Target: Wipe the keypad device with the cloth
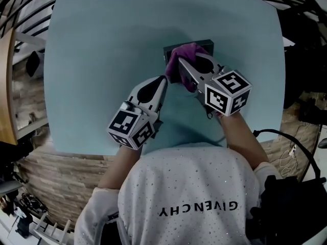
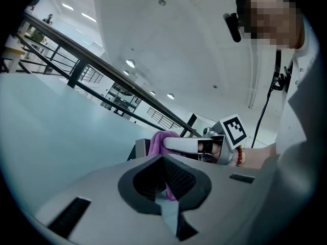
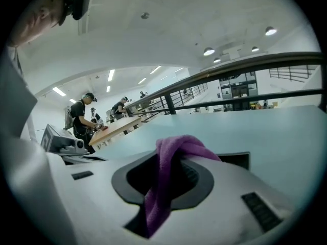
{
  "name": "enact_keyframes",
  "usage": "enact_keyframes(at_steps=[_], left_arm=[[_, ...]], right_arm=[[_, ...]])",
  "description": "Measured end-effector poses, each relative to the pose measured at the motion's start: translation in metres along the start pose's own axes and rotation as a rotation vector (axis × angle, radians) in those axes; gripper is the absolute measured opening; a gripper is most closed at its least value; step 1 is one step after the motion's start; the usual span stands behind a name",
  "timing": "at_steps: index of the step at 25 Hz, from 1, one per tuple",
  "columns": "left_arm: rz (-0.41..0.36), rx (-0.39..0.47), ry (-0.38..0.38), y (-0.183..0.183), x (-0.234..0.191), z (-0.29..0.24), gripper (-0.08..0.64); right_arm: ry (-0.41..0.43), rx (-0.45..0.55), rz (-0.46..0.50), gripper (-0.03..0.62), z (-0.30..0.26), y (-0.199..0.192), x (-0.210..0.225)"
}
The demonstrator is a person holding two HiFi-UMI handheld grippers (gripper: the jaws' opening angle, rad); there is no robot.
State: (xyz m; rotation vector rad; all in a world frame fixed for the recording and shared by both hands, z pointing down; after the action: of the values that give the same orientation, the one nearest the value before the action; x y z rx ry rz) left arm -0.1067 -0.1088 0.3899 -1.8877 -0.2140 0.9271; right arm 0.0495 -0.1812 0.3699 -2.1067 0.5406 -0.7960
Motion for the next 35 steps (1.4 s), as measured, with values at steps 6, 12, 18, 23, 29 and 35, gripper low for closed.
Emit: enact_keyframes(at_steps=[6,12,18,23,29,35], left_arm=[[0.013,-0.007,-0.007,-0.002,-0.012,-0.002,0.005],[0.02,0.013,-0.002,0.003,-0.016,0.001,0.005],[0.027,0.02,0.012,0.003,-0.021,0.006,0.005],[0.034,0.026,0.014,0.004,-0.021,0.01,0.005],[0.032,0.032,0.021,0.004,-0.02,0.012,0.005],[0.028,0.035,0.025,0.005,-0.018,0.015,0.005]], right_arm=[[-0.129,0.037,-0.094,0.064,0.024,-0.005,0.038],[-0.179,0.059,-0.147,0.064,0.038,-0.007,0.057],[-0.209,0.062,-0.161,0.064,0.044,-0.01,0.063],[-0.226,0.079,-0.218,0.064,0.051,-0.014,0.071],[-0.236,0.11,-0.289,0.064,0.054,-0.019,0.077],[-0.153,0.052,-0.196,0.064,0.033,-0.016,0.041]])
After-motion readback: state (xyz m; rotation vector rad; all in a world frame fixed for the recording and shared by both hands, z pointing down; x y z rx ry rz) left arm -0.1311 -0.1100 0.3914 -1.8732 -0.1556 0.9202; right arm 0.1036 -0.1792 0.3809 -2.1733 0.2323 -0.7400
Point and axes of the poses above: the fingertips, and each gripper's own axes: z backward along the fingers, x to its right, y out of its top, the point moved 8 cm from there along z, backward along the fingers, and after that the axes turned 3 degrees about -z, right-handed, at the moved point
